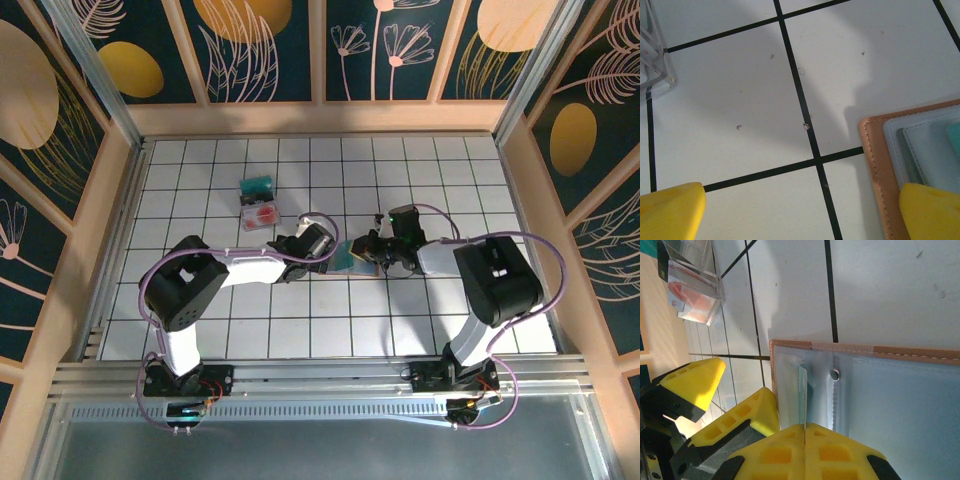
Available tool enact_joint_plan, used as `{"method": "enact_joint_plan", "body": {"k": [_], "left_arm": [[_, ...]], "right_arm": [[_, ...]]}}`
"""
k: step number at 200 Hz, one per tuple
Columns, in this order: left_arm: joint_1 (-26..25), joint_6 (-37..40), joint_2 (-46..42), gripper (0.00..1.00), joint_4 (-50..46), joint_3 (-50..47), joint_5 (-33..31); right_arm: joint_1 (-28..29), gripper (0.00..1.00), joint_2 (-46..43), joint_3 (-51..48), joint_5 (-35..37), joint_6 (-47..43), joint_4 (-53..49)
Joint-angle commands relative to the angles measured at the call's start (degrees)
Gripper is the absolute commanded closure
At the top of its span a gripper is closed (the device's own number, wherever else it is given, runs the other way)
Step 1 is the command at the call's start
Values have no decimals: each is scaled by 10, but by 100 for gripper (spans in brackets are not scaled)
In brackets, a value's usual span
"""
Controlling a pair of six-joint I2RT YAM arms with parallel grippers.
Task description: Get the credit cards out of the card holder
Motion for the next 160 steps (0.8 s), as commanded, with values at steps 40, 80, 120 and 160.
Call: {"method": "enact_joint_plan", "body": {"k": [40,80,120,160], "left_arm": [[-1,-2,17,1,-37,-19,-5],[0,-3,15,1,-37,-20,-7],[0,-4,9,1,-39,-19,-8],[0,-4,-3,1,-43,-17,-8]], "right_arm": [[-17,100,-37,4,49,-31,-58],[-27,100,-60,2,66,-45,-78],[-37,100,-88,-4,85,-58,-95],[-44,100,-120,-10,102,-71,-102]]}}
